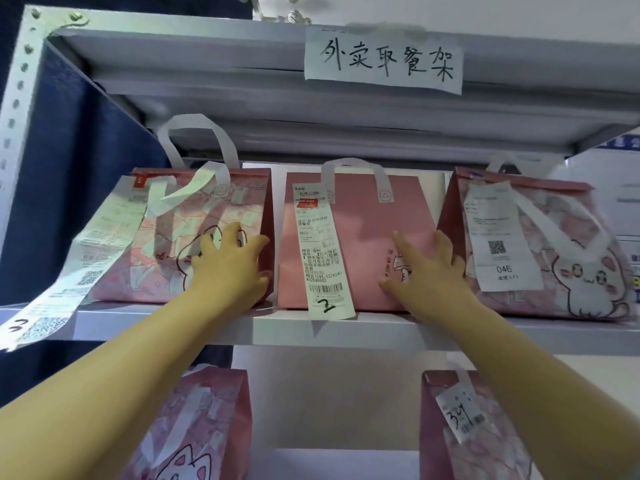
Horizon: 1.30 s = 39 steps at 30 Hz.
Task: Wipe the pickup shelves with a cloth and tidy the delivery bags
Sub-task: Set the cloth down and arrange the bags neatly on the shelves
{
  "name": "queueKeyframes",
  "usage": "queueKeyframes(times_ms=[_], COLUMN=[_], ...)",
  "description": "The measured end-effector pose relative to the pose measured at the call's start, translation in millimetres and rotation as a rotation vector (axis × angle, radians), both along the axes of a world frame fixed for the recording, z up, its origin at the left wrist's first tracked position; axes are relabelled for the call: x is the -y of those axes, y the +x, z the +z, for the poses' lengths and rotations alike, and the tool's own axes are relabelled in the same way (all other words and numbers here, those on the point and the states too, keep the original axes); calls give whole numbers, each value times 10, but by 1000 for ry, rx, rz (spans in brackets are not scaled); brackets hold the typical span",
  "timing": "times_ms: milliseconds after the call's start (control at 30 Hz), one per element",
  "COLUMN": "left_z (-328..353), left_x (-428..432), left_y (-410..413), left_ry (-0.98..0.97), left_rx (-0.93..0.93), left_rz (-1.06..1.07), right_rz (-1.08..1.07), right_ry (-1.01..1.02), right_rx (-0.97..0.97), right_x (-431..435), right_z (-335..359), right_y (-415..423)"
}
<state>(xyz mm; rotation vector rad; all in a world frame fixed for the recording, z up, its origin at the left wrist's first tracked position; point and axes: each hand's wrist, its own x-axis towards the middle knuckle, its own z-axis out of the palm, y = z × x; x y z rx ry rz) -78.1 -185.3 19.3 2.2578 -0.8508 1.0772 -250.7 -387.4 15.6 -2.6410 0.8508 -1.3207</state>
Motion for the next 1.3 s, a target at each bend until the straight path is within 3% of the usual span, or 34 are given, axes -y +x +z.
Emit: queueKeyframes(times_ms=[167,633,933,1067,1300], left_z=[1,48,235,178,-47], left_x=[14,-62,62,347,1062], left_y=[46,140,-470,-905,-1399], left_ry=[3,-96,-151,-108,69], left_rx=[45,5,194,278,208], left_rz=[-54,-211,-256,-375,-479], right_rz=[62,145,191,175,32], right_ry=[83,54,-273,-359,-292], right_rx=[49,93,372,418,330], right_x=[-2,70,152,314,835], right_z=[-10,-18,27,-4,-130], right_y=[52,97,-341,-637,-1122])
